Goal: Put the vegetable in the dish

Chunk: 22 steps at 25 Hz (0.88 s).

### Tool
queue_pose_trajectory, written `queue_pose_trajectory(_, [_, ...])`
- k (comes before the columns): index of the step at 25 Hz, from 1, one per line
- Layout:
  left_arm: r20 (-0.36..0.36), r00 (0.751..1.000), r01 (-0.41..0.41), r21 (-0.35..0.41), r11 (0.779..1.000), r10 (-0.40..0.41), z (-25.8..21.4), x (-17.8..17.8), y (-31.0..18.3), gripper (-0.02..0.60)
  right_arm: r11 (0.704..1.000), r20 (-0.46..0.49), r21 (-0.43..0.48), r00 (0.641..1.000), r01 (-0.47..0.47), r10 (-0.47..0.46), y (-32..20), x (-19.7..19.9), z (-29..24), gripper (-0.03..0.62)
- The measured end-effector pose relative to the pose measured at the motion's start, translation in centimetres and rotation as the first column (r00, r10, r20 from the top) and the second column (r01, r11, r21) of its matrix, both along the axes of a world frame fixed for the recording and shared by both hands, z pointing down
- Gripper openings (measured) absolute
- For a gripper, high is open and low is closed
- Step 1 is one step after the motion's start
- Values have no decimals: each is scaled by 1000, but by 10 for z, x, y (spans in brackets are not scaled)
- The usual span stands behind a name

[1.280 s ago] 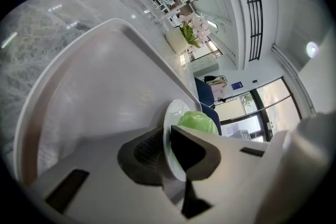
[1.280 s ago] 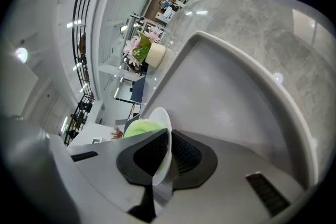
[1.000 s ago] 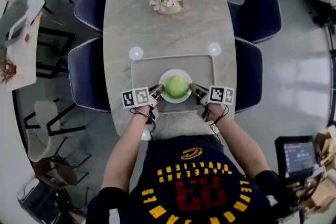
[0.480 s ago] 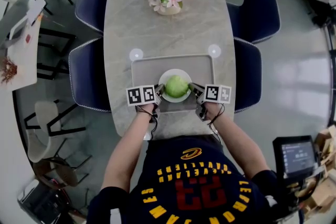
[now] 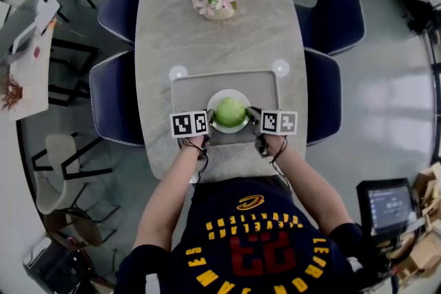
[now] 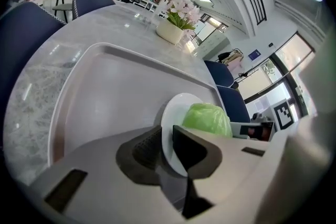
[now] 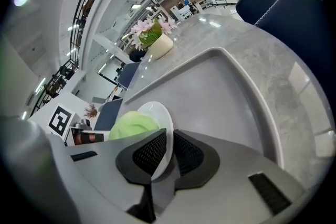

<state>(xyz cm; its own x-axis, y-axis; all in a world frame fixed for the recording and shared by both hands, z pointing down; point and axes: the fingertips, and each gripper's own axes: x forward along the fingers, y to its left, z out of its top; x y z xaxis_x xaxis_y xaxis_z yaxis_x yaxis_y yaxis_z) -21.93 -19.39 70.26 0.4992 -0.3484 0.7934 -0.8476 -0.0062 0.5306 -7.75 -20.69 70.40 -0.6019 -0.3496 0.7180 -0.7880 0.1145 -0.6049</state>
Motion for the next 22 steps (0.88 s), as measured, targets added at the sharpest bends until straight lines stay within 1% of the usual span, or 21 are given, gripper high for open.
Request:
queue_pose_trajectory(3, [8, 1000, 18, -1, 1000, -18, 0, 0, 1, 57, 1000, -7, 2, 1000, 2, -2, 2, 2, -1, 28])
queue_pose_trajectory(7, [-11, 998, 63, -6, 998, -63, -2, -5, 2, 57, 1000, -17, 24, 1000, -9, 9, 2, 7, -4, 28])
queue_pose_trajectory(11, [-55, 992, 118, 0, 993, -118, -6, -12, 3, 57, 999, 16, 25, 999, -47, 47, -1, 13, -9, 28])
queue_pose_trajectory(15, [-109, 979, 177, 21, 984, -174, -17, -20, 5, 57, 996, 59, 40, 995, -83, 80, 0, 17, -21, 28])
queue_pose_trajectory(17, [-154, 969, 204, 38, 978, -196, -29, -20, 8, 56, 994, 89, 51, 992, -96, 91, 2, 15, -31, 28])
queue_pose_trajectory(19, [-217, 952, 231, 51, 972, -215, -43, -16, 11, 55, 992, 129, 59, 986, -109, 101, 5, 13, -42, 28])
queue_pose_trajectory(21, [-302, 924, 260, 46, 965, -235, -58, -8, 16, 55, 991, 179, 59, 978, -119, 106, 9, 10, -54, 28])
queue_pose_trajectory(22, [-352, 904, 274, 38, 961, -243, -66, -3, 19, 55, 991, 208, 56, 972, -120, 106, 12, 8, -61, 28])
